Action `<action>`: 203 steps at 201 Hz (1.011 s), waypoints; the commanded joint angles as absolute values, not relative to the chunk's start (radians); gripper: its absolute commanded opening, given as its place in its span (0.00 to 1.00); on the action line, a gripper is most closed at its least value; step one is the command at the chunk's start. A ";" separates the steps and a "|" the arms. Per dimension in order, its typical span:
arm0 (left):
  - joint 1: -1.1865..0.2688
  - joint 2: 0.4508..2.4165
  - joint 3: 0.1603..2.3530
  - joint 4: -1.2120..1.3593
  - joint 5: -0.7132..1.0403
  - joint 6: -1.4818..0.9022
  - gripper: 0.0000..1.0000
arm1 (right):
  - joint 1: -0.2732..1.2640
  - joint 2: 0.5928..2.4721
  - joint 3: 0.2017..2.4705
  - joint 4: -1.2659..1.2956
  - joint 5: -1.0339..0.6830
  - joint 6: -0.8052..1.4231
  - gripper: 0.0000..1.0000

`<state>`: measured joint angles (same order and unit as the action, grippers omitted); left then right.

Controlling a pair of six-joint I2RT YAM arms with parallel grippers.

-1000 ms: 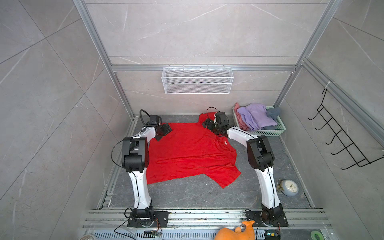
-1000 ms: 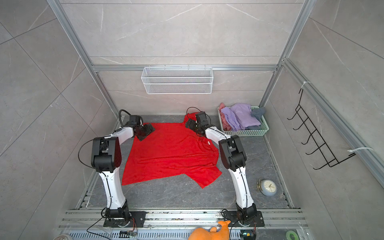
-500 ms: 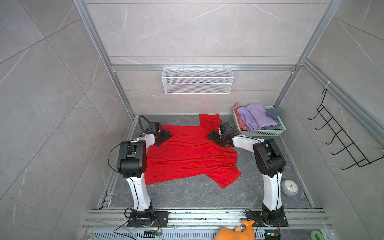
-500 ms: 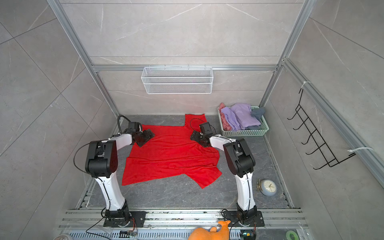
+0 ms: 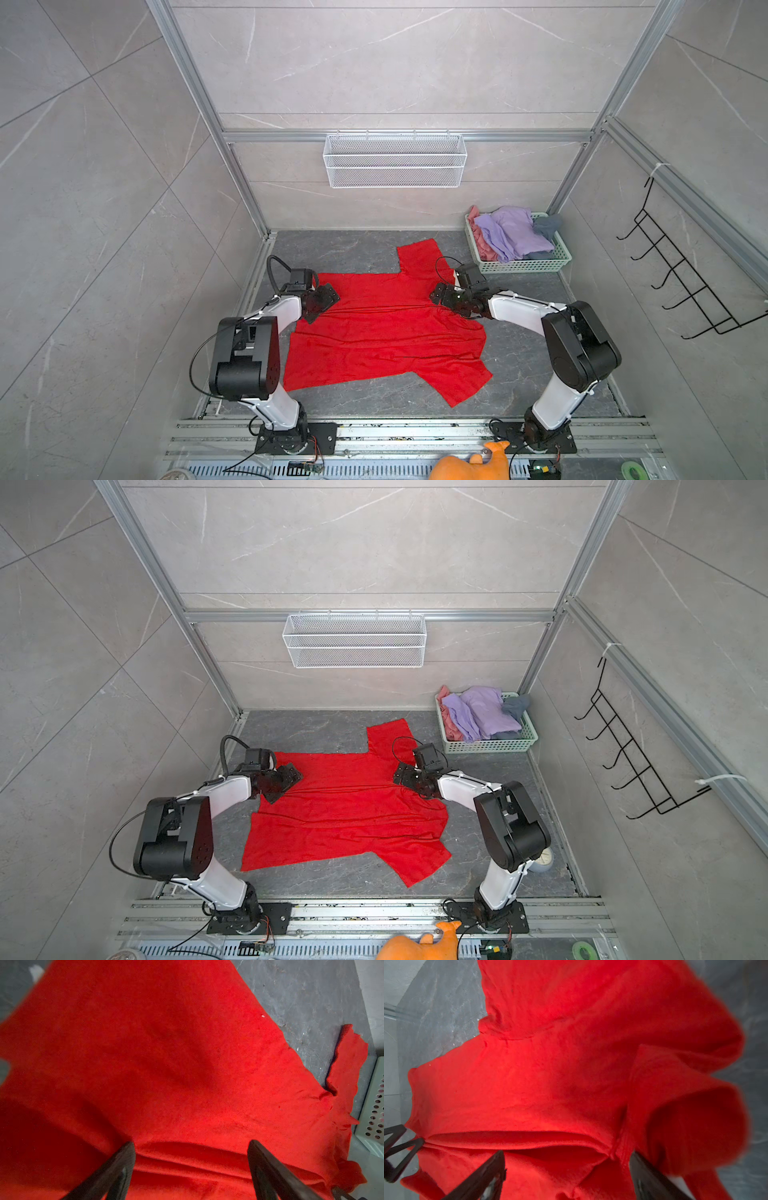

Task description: Fold and stack the t-shirts

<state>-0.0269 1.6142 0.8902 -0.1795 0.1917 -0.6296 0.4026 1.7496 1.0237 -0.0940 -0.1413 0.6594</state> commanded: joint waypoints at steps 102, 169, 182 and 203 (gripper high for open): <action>-0.021 1.963 1.376 -0.220 0.189 -0.575 0.87 | 0.398 2.203 1.723 -0.102 -0.091 0.608 0.94; -0.021 1.992 1.311 -0.239 0.146 -0.614 0.87 | 0.398 2.271 1.633 -0.108 -0.130 0.695 0.93; -0.021 1.975 1.273 -0.235 0.143 -0.611 0.87 | 0.398 2.244 1.572 -0.101 -0.120 0.697 0.93; -0.019 1.951 1.209 -0.244 0.110 -0.602 0.86 | 0.399 2.185 1.430 -0.059 -0.103 0.728 0.92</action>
<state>-0.0254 1.9862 1.2888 -0.2005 0.1562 -0.5987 0.3985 2.2414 1.5772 -0.0414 -0.1181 0.6788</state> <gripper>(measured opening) 0.866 0.924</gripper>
